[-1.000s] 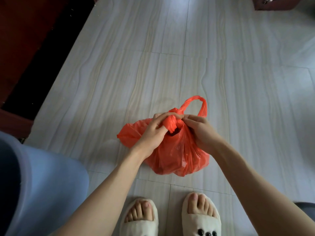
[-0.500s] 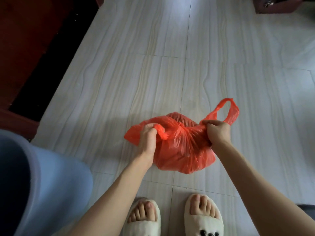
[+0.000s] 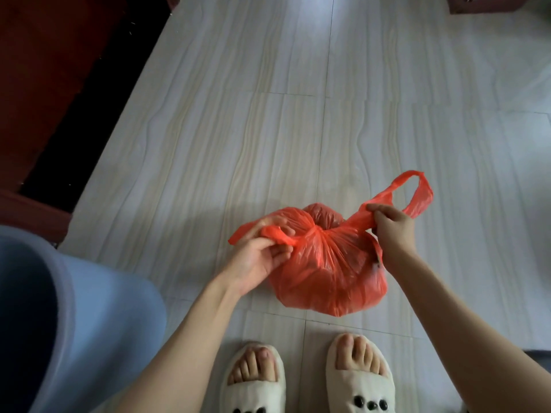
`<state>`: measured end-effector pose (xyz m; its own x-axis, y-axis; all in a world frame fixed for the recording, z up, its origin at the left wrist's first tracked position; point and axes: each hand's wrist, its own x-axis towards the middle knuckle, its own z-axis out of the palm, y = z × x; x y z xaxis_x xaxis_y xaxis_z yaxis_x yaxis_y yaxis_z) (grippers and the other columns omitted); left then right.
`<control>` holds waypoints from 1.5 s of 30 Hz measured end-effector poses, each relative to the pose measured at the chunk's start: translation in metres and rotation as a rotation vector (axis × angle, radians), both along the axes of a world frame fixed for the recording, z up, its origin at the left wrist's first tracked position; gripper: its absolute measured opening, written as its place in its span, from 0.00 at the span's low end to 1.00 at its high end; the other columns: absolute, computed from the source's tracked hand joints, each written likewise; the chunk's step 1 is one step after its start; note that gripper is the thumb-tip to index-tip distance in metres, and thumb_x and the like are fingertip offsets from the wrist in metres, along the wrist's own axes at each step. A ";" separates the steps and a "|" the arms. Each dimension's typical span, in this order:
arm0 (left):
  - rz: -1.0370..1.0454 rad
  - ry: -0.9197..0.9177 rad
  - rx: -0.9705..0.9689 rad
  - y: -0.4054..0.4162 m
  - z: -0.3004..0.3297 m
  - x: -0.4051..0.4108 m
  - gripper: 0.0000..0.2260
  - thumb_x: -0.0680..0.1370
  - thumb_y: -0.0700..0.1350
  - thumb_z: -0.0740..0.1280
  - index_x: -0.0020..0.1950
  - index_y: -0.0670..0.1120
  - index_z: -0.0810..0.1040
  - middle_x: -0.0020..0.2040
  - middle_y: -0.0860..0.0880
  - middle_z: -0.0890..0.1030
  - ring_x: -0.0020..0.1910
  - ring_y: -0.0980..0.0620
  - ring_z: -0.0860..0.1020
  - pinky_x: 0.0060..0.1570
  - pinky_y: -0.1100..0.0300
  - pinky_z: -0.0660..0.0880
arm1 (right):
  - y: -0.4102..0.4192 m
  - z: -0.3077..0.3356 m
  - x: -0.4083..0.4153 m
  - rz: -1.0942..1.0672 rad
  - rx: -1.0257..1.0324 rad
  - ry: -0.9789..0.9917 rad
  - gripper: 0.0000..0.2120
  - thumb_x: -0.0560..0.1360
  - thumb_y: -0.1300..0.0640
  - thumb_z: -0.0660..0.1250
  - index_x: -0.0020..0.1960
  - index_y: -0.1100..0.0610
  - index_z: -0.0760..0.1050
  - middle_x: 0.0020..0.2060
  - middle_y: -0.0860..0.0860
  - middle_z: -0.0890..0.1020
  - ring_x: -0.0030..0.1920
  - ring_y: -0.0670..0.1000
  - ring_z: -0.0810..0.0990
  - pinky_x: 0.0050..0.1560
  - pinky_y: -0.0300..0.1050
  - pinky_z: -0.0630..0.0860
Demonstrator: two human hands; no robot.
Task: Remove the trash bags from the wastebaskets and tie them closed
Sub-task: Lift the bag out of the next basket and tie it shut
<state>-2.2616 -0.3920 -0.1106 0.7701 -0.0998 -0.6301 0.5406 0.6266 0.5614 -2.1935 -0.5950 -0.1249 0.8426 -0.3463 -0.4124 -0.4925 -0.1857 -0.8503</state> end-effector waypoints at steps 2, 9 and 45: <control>-0.052 -0.132 0.174 0.002 -0.001 0.003 0.16 0.75 0.26 0.56 0.45 0.45 0.75 0.39 0.49 0.80 0.36 0.53 0.81 0.36 0.64 0.79 | 0.004 0.004 0.001 0.048 -0.027 -0.048 0.14 0.74 0.68 0.56 0.50 0.59 0.79 0.48 0.55 0.80 0.46 0.50 0.77 0.55 0.48 0.75; -0.275 -0.658 1.483 -0.005 -0.002 0.016 0.10 0.74 0.45 0.69 0.40 0.40 0.74 0.33 0.54 0.73 0.34 0.59 0.70 0.36 0.67 0.63 | 0.020 0.007 -0.002 -0.018 -0.073 -0.098 0.15 0.74 0.66 0.57 0.58 0.62 0.74 0.56 0.58 0.78 0.58 0.53 0.75 0.62 0.42 0.70; 0.326 -0.100 -0.075 0.011 0.011 0.029 0.29 0.81 0.57 0.48 0.21 0.49 0.65 0.18 0.52 0.64 0.22 0.54 0.69 0.45 0.56 0.71 | -0.013 0.004 0.011 -0.207 0.403 0.046 0.16 0.76 0.65 0.57 0.34 0.53 0.75 0.24 0.44 0.77 0.21 0.39 0.75 0.27 0.32 0.73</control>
<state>-2.2323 -0.3813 -0.0998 0.8267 0.1186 -0.5500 0.2495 0.7989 0.5473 -2.1824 -0.6083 -0.1207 0.7501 -0.3094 -0.5844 -0.5238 0.2614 -0.8107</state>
